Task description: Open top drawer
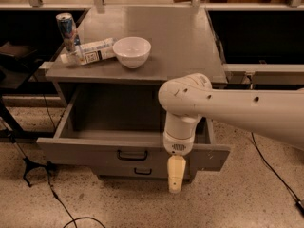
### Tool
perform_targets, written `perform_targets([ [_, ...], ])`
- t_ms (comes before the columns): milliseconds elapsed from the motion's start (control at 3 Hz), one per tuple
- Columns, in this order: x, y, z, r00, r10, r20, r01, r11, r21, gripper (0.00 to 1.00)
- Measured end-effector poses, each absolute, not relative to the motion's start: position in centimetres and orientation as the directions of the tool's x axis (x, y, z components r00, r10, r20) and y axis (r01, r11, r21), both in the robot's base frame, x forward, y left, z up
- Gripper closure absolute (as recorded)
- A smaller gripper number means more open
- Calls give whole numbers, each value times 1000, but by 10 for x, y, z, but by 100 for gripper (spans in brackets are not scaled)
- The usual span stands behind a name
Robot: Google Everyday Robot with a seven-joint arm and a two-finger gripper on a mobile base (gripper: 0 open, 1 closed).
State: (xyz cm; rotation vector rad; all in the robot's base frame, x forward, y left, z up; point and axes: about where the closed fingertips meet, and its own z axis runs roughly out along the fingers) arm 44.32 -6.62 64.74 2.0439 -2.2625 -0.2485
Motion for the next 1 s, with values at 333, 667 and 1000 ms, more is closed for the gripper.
perform_targets([
  [333, 428, -85, 649, -86, -996, 1, -976, 85, 203, 0],
  [667, 411, -103, 660, -68, -996, 53, -974, 78, 213, 0],
  [1000, 396, -115, 670, -45, -995, 87, -973, 64, 223, 0],
])
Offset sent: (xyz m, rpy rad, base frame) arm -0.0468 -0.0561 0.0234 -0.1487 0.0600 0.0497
